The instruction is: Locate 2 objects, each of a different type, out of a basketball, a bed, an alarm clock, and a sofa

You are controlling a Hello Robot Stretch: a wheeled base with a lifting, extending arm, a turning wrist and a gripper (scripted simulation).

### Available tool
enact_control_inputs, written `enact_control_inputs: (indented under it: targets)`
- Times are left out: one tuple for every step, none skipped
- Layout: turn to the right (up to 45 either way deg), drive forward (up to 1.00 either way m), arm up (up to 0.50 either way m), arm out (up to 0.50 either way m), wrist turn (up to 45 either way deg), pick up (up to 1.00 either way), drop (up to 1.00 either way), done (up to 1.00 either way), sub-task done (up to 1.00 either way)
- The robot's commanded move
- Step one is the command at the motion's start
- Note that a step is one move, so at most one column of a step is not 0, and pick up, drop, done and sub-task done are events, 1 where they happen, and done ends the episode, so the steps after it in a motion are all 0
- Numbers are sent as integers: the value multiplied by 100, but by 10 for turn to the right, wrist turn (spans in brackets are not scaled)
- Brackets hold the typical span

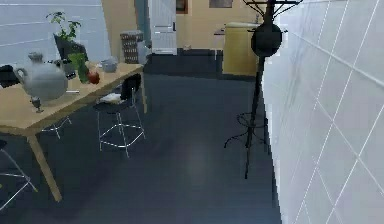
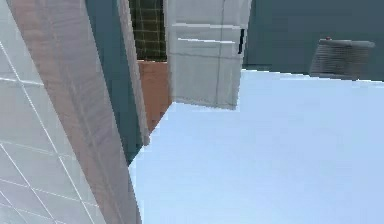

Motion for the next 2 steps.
enact_control_inputs:
  targets:
    - [0,100,0,0,0,0,0,0,0]
    - [0,95,0,0,0,0,0,0,0]
